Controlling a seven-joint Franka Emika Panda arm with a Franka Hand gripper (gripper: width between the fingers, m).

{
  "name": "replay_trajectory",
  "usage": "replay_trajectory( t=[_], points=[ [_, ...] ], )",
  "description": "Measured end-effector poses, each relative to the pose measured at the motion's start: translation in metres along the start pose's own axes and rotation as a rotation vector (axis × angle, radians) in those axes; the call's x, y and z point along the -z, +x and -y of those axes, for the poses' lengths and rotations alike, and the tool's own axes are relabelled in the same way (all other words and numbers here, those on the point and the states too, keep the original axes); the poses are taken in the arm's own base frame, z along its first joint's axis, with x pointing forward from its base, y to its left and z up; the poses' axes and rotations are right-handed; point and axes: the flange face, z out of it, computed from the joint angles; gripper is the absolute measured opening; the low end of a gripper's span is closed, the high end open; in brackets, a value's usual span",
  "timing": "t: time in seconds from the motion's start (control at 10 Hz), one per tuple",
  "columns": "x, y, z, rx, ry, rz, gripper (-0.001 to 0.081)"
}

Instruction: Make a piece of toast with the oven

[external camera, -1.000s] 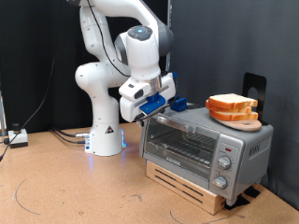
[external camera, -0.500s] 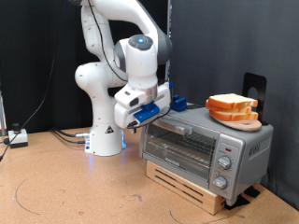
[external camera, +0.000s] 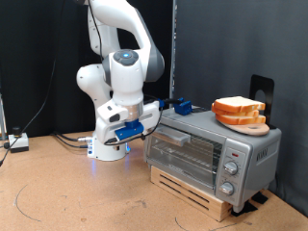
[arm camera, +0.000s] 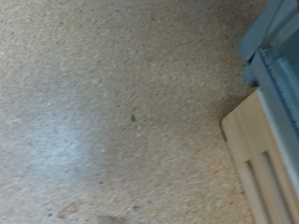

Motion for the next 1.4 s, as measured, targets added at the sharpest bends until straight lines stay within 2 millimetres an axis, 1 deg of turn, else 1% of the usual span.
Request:
replay_trajectory(
  t=[0.2, 0.5, 1.0, 1.4],
  points=[
    [-0.005, 0.014, -0.008, -0.015, -0.006, 0.007, 0.0809],
    [-0.010, 0.027, -0.013, -0.015, -0.018, 0.018, 0.0809],
    [-0.016, 0.041, -0.022, -0.045, -0.035, 0.031, 0.0809],
    [-0.013, 0.045, -0.024, -0.023, -0.026, 0.027, 0.0809]
  ],
)
